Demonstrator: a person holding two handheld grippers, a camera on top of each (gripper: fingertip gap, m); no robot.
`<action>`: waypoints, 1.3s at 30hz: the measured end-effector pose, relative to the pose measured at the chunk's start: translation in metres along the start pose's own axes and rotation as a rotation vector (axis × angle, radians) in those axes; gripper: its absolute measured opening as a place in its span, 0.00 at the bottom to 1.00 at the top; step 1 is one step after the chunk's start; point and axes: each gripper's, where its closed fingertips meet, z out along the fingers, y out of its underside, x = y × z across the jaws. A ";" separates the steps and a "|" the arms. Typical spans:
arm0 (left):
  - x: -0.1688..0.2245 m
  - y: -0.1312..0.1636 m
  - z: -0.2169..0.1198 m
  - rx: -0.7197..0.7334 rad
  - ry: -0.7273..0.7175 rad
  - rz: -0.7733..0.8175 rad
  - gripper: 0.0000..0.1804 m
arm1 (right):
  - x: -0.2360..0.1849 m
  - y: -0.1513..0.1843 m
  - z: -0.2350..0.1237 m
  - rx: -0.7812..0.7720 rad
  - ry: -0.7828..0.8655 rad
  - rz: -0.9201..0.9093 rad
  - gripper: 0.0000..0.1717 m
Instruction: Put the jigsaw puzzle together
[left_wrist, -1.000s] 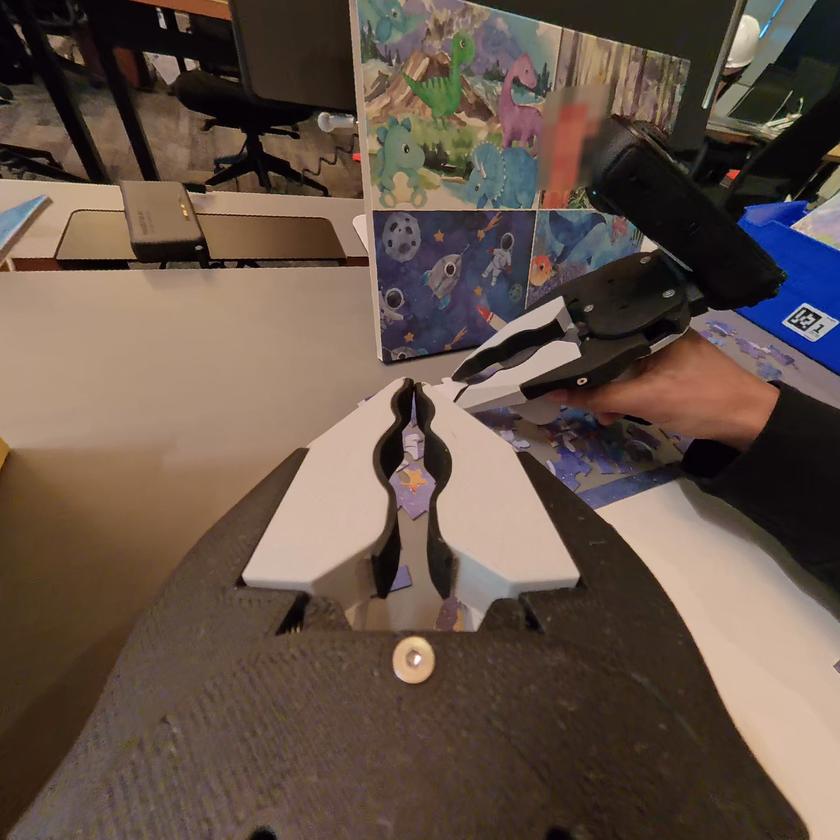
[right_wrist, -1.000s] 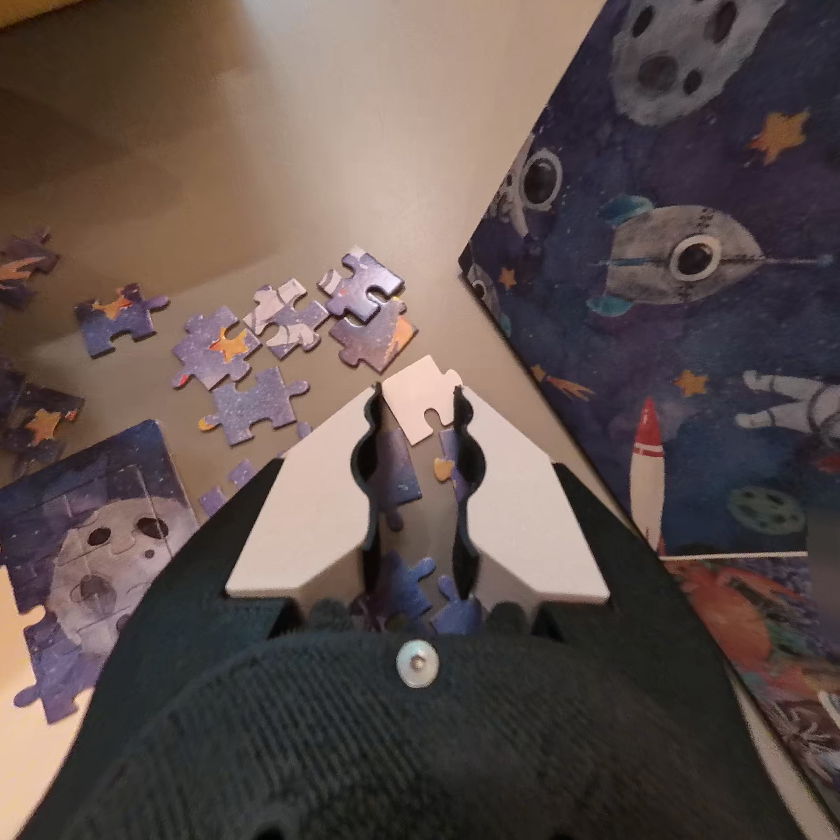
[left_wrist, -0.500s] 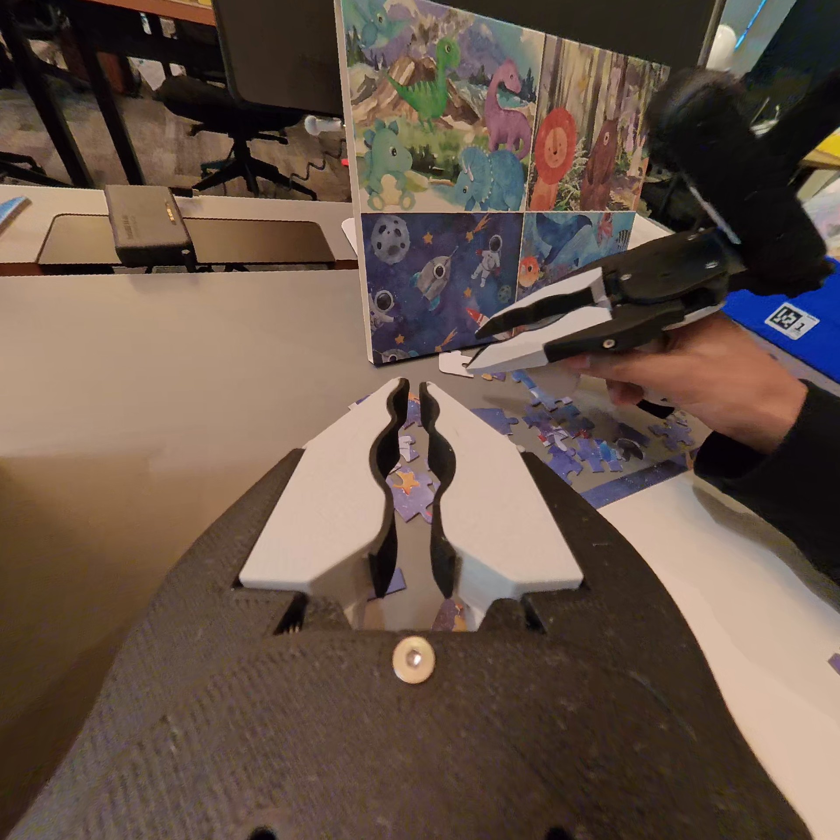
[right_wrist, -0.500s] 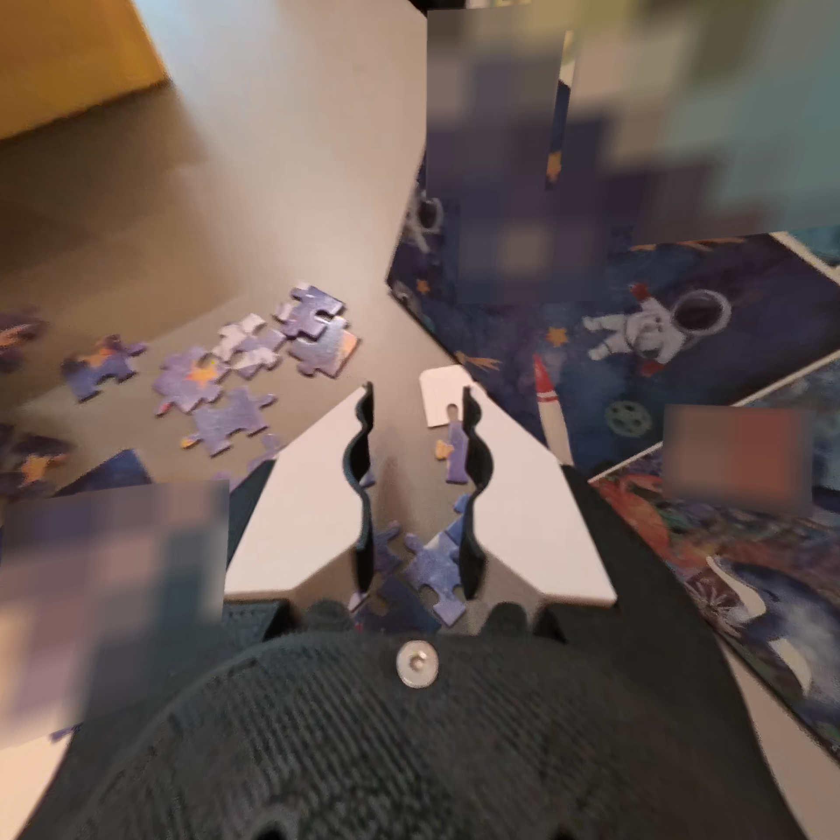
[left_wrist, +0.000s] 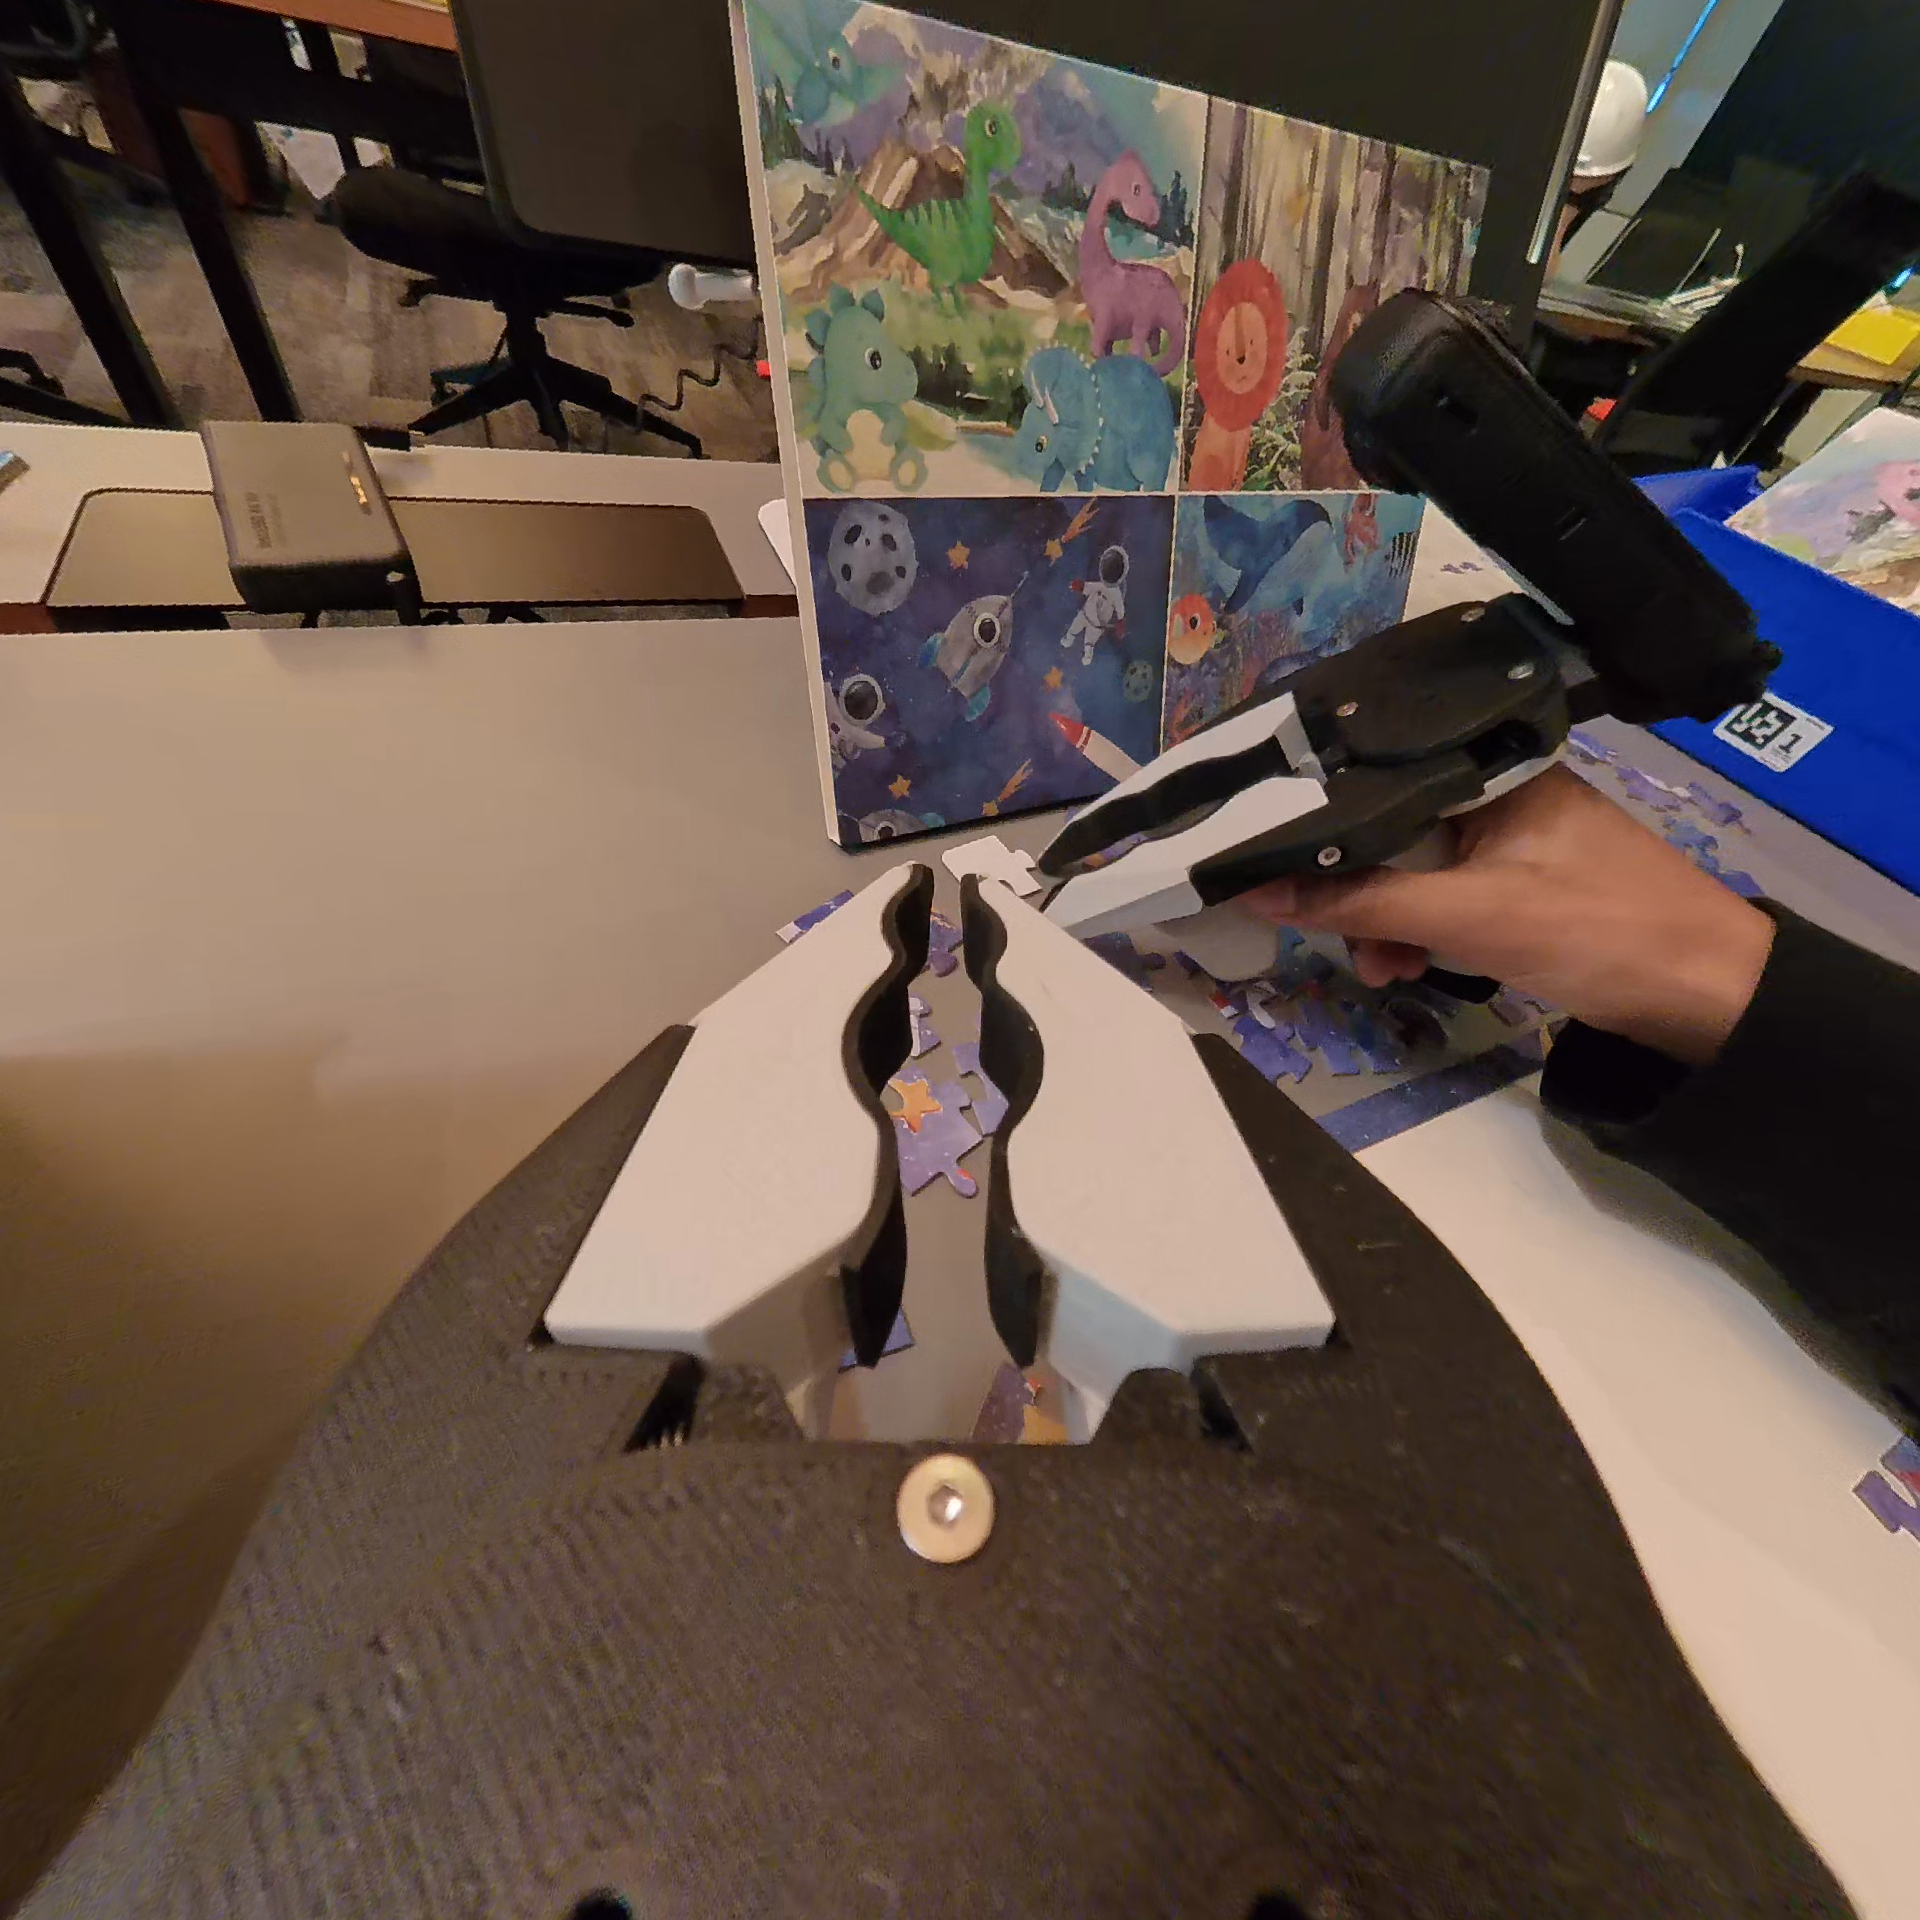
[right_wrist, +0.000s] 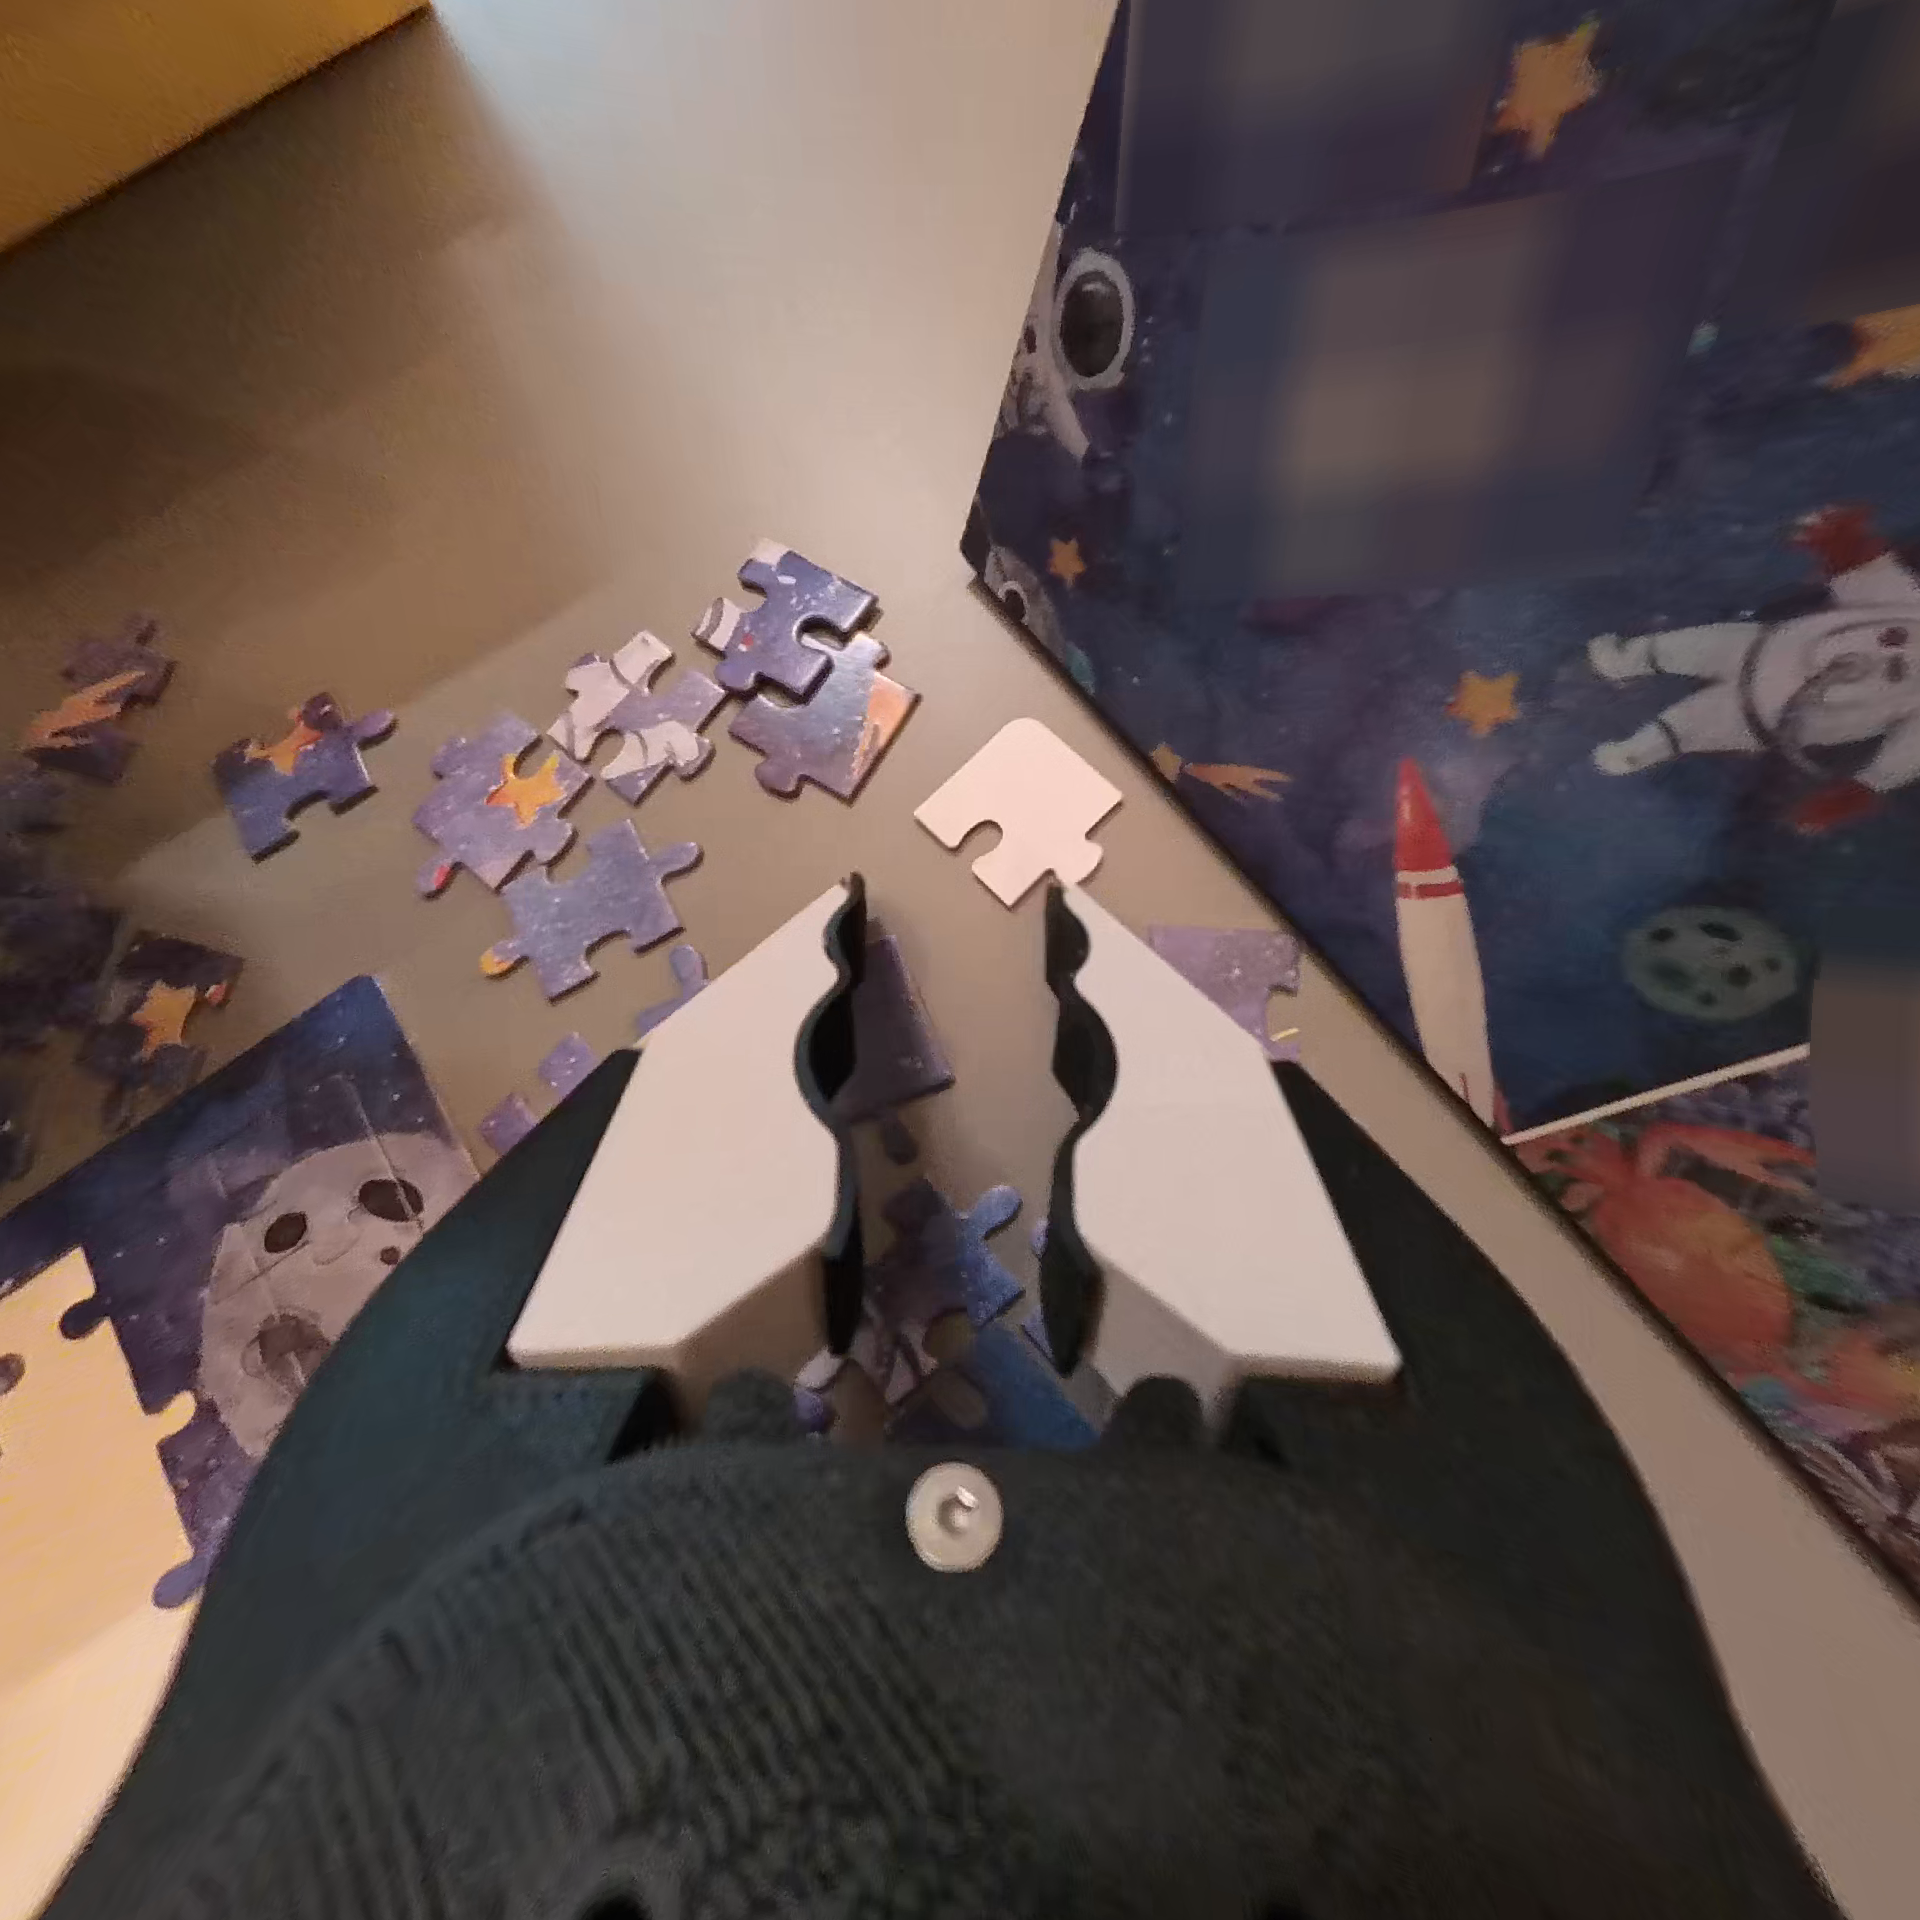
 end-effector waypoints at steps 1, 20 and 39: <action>0.000 0.000 0.000 0.000 0.000 -0.001 0.02 | 0.003 -0.001 0.001 0.009 0.023 0.002 0.23; -0.002 -0.001 -0.001 0.004 -0.009 0.002 0.02 | -0.013 -0.012 0.002 0.066 0.032 0.009 0.19; 0.128 -0.031 -0.057 0.201 0.784 -0.004 0.25 | -0.151 -0.039 -0.191 0.472 -1.119 0.494 0.19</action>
